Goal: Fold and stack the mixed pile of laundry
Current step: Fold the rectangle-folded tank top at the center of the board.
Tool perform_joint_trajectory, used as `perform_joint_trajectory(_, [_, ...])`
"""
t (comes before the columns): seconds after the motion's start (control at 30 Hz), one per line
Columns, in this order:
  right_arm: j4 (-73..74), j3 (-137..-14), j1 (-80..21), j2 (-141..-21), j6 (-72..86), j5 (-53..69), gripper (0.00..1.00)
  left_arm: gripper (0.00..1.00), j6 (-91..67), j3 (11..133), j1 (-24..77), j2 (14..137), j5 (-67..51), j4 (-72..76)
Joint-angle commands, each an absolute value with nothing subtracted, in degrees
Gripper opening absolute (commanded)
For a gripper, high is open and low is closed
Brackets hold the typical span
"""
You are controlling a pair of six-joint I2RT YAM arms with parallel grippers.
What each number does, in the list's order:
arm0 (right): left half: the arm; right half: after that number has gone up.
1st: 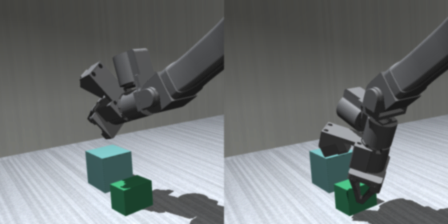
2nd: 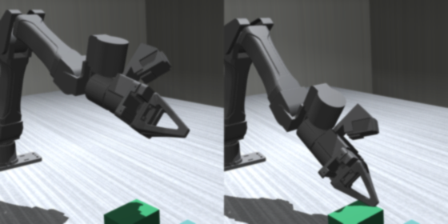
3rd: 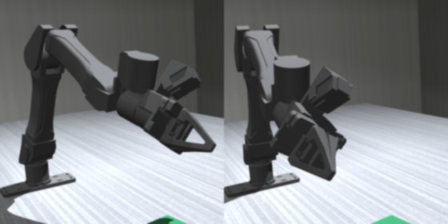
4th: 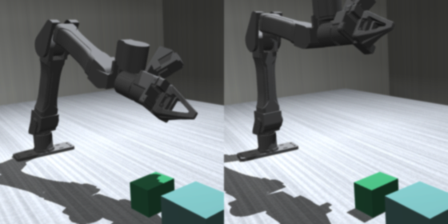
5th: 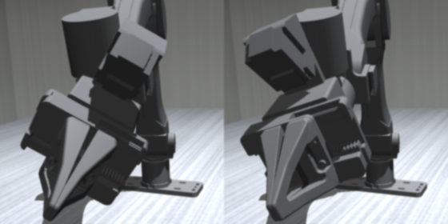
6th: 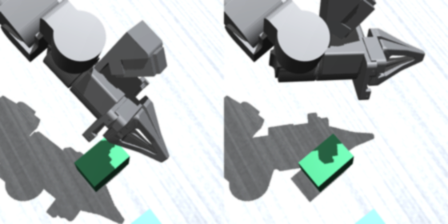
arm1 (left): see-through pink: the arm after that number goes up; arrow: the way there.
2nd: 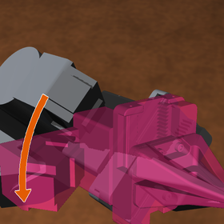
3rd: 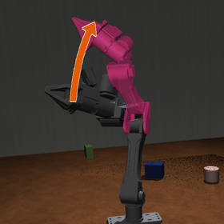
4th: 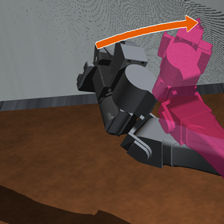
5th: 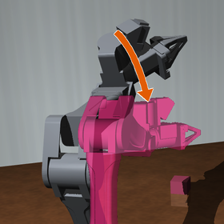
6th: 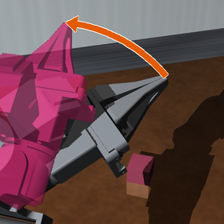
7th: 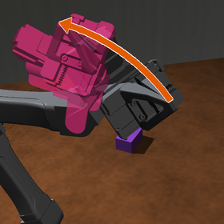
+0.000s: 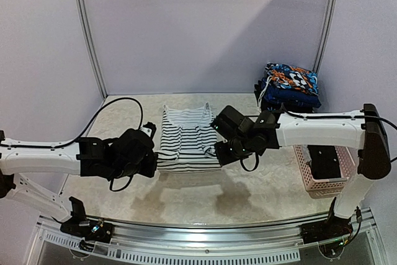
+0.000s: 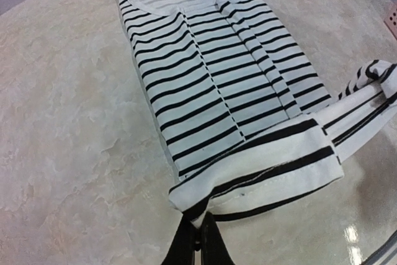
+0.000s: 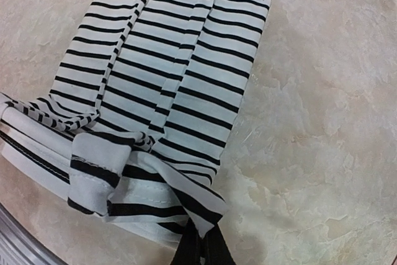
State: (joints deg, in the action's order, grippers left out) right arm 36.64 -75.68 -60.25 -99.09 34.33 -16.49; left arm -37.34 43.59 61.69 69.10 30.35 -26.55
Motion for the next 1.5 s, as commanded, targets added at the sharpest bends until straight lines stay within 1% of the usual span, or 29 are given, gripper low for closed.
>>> perform_joint_trajectory(0.0, [39.66,-78.54,-57.82,-102.07,32.92,-20.48,0.00,0.00,-33.41,45.09,57.41,72.05,30.44,-24.37])
perform_joint_trajectory(0.43, [36.98,-85.20,-51.65,-106.69,28.84,-18.89,0.00,0.00,-27.31,52.15,48.24,80.09,27.74,-19.50])
perform_joint_trajectory(0.67, [35.09,-89.07,-48.49,-110.47,25.66,-14.78,0.00,0.00,-25.20,55.29,43.49,85.35,24.01,-17.61])
perform_joint_trajectory(1.0, [33.72,-92.79,-44.94,-115.72,23.32,-10.91,0.00,0.00,-24.35,58.59,40.34,92.79,21.53,-16.58])
perform_joint_trajectory(1.47, [32.70,-97.85,-42.87,-122.46,21.98,-6.73,0.00,0.00,-23.62,61.03,37.61,98.80,21.44,-15.46])
